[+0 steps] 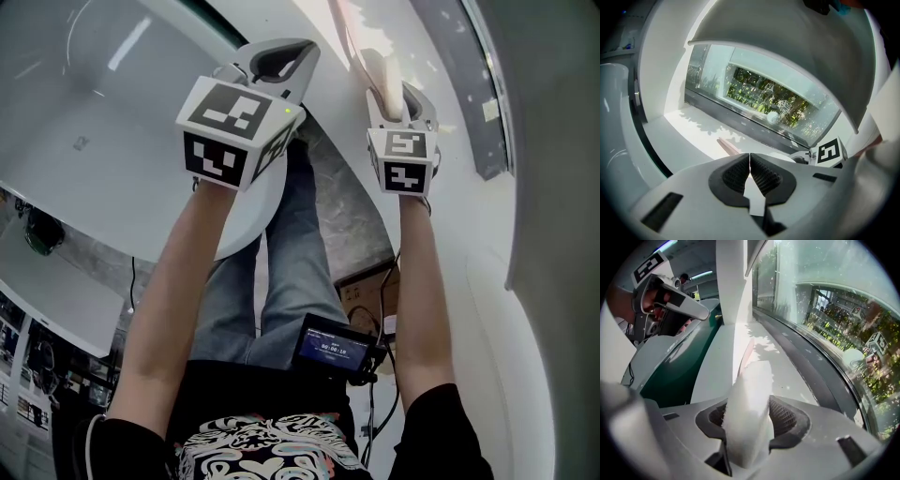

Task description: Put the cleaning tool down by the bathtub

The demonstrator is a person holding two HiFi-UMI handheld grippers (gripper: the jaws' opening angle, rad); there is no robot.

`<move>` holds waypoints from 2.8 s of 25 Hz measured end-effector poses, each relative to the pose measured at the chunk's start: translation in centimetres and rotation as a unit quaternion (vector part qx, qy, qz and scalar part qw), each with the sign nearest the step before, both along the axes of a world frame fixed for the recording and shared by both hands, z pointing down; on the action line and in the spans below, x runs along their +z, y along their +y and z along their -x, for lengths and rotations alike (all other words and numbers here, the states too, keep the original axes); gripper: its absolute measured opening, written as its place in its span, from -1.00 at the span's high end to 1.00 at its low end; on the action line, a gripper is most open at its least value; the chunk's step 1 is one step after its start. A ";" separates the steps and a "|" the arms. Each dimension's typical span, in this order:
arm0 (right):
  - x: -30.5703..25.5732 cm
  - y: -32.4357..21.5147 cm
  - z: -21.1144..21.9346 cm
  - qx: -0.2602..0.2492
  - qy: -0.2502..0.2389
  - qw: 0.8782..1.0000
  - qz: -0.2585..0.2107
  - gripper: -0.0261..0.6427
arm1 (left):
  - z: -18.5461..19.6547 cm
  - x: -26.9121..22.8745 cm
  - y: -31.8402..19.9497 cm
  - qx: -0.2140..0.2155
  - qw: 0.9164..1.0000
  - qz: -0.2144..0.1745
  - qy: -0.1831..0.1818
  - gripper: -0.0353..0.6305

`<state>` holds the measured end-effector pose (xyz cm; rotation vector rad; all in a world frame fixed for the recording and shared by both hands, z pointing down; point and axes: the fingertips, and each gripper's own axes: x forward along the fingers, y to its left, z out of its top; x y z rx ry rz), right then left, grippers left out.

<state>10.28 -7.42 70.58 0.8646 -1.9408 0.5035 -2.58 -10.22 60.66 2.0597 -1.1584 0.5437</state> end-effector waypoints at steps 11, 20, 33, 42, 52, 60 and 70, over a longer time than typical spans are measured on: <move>-0.7 0.9 0.8 0.027 -0.049 0.998 0.034 0.21 | 0.9 -0.6 0.9 0.003 1.000 -0.011 -0.018 0.84; -2.0 2.4 2.3 0.004 -0.058 0.998 0.036 0.14 | 1.3 -1.5 1.8 0.003 1.000 -0.017 -0.017 0.84; -2.5 4.9 3.5 0.016 -0.097 0.993 0.064 0.14 | 1.3 -1.9 3.6 0.007 1.000 -0.018 -0.020 0.84; -5.2 4.6 2.5 0.017 -0.099 0.995 0.031 0.14 | 1.1 -3.4 4.2 0.011 0.999 -0.024 -0.020 0.84; -10.1 5.3 1.1 0.045 -0.083 0.995 -0.009 0.80 | 0.9 -7.6 4.4 0.023 0.998 -0.046 -0.021 0.84; -15.8 7.2 1.3 0.060 -0.081 0.995 -0.013 0.83 | 3.3 -12.3 5.8 0.021 0.997 -0.063 -0.033 0.84; -25.2 7.7 2.6 0.034 -0.065 0.996 -0.048 0.84 | 7.4 -20.0 5.5 0.007 0.995 -0.091 -0.040 0.84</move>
